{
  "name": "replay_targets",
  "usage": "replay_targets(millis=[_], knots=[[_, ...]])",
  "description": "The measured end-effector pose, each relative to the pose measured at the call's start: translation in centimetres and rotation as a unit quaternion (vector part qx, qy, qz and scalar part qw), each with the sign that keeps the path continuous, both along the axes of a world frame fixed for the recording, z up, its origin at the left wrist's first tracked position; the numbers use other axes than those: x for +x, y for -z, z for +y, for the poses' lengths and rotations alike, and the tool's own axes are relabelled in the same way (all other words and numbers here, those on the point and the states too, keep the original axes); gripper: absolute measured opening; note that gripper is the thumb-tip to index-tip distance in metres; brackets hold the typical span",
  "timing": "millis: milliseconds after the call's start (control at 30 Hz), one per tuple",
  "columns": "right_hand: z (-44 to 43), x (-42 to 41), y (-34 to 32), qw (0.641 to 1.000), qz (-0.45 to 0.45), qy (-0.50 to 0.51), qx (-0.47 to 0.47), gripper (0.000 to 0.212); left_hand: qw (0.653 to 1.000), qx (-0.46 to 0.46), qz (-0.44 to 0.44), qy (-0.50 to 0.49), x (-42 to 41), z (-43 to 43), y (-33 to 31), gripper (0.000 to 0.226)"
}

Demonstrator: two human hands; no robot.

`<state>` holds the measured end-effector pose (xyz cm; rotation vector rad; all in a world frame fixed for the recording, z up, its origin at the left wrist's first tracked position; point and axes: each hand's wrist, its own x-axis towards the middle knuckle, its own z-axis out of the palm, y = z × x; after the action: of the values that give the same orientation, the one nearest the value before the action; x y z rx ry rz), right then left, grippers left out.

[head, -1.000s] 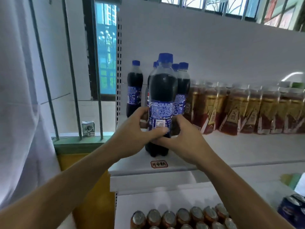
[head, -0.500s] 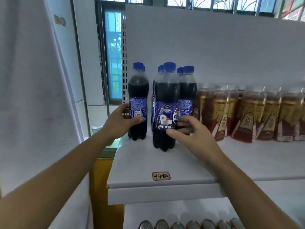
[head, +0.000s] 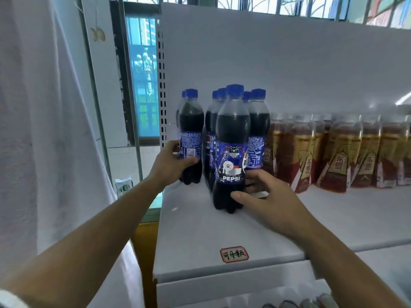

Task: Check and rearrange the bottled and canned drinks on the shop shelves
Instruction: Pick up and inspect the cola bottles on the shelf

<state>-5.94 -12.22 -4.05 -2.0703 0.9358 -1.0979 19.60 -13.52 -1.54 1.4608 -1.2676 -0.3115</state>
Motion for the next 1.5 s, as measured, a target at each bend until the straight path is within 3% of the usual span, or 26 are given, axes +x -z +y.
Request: replay_targets(millis=[233,333,400,467,533,633,733,967,1067,1167,1267,1367,1433,1500], knots=[[0.3,0.0,-0.1,1.000,0.015,0.003,-0.009,0.038,0.999,0.012,0.015,0.027,0.2,0.5,0.0,0.064],[0.2,-0.1,0.1,1.000,0.017,0.000,-0.015,0.038,0.997,-0.068,0.000,-0.040,-0.9,2.2,-0.2,0.066],[0.0,-0.1,0.1,1.000,0.007,-0.005,-0.011,0.037,0.990,-0.131,-0.010,-0.043,-2.5,4.5,-0.7,0.046],[-0.2,-0.2,0.0,1.000,-0.003,-0.019,0.007,0.038,0.994,-0.097,-0.030,0.039,-4.5,6.6,-1.1,0.035],[-0.4,-0.4,-0.2,0.999,-0.005,-0.044,0.028,0.038,0.991,-0.002,-0.060,0.119,-6.5,7.9,-0.8,0.057],[-0.9,-0.6,-0.6,0.994,-0.020,-0.085,0.069,0.039,0.991,0.065,-0.066,0.097,-8.4,8.1,-0.3,0.079],[-1.6,-0.9,-0.7,0.990,-0.019,-0.113,0.079,0.038,0.990,0.115,-0.046,0.073,-9.5,7.8,-0.2,0.060],[-3.0,-2.9,-2.2,0.975,0.049,-0.201,0.082,0.025,0.994,0.098,0.023,0.031,-12.6,7.7,-0.5,0.054],[-3.9,-4.6,-4.1,0.976,0.020,-0.218,0.011,0.020,0.994,0.072,0.081,0.031,-13.8,8.6,-0.4,0.047],[-5.3,-5.2,-7.1,0.970,-0.076,-0.222,-0.063,0.038,0.992,0.036,0.115,0.039,-15.5,9.7,0.2,0.046],[-6.6,-4.5,-8.9,0.931,-0.126,-0.341,0.010,0.065,0.993,-0.004,0.105,0.063,-17.6,9.6,0.8,0.054],[-7.2,-4.2,-8.1,0.871,-0.101,-0.478,0.056,0.082,0.988,-0.046,0.127,0.077,-18.7,9.0,1.1,0.051],[-7.5,-4.6,-7.4,0.860,-0.112,-0.489,0.093,0.097,0.984,-0.057,0.145,0.085,-19.0,8.5,1.1,0.050],[-7.7,-4.9,-7.2,0.874,-0.172,-0.445,0.099,0.104,0.977,-0.073,0.175,0.098,-19.3,8.0,1.0,0.050]])
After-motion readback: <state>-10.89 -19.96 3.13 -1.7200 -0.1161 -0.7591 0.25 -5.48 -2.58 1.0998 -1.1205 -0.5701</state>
